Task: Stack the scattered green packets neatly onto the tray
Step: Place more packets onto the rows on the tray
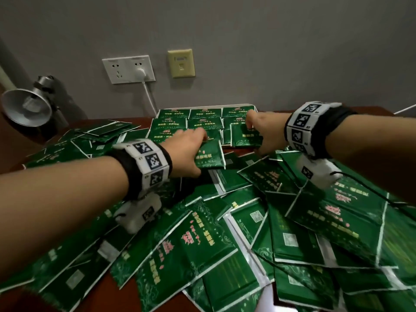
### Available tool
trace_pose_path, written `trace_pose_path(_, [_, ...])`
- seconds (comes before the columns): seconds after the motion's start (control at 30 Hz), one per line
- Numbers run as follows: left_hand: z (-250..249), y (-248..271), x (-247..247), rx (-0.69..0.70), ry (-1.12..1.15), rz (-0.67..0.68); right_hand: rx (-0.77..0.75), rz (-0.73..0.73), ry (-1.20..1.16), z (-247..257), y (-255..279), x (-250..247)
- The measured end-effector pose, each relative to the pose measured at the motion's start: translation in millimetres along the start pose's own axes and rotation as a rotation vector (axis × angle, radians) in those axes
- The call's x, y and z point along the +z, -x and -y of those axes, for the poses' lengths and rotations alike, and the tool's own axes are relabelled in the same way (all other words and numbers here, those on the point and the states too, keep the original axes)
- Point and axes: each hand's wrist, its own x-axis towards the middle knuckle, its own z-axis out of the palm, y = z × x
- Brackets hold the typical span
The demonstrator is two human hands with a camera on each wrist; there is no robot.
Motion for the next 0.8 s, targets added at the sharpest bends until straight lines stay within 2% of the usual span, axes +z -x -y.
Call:
trace_pose_path(0.07, [6.2, -21.3, -10.5, 0.018, -0.015, -0.036, 0.039, -0.026, -0.017, -4.6, -16.3, -1.4])
trace_pose_path(0.17, [16.2, -58.7, -15.5, 0.006, -0.031, -0.02, 0.07, -0.024, -0.033, -10.7, -40.9, 1.5])
trace_pose_path(0.43, [35.7, -130.5, 6.8, -0.002, -0.023, 0.037, 0.007, 0.047, -0.074, -18.3, -99.0, 11.4])
trace_pose_path(0.57, [45.3, -136.4, 17.0, -0.018, -0.115, 0.112, 0.039, 0.149, 0.035, -15.2, -103.0, 17.1])
trace_pose_path(0.63, [46.5, -132.6, 18.1, -0.033, -0.145, 0.102, 0.044, 0.191, 0.069, -14.7, -99.6, 15.2])
trace_pose_path(0.73, [42.9, -120.5, 11.3, -0.043, -0.165, 0.056, 0.01, 0.131, 0.147, -10.3, -86.0, 8.8])
trace_pose_path(0.8, [36.5, -105.3, 2.7, -0.036, -0.178, 0.019, -0.064, 0.088, 0.144, -1.7, -69.9, 4.2])
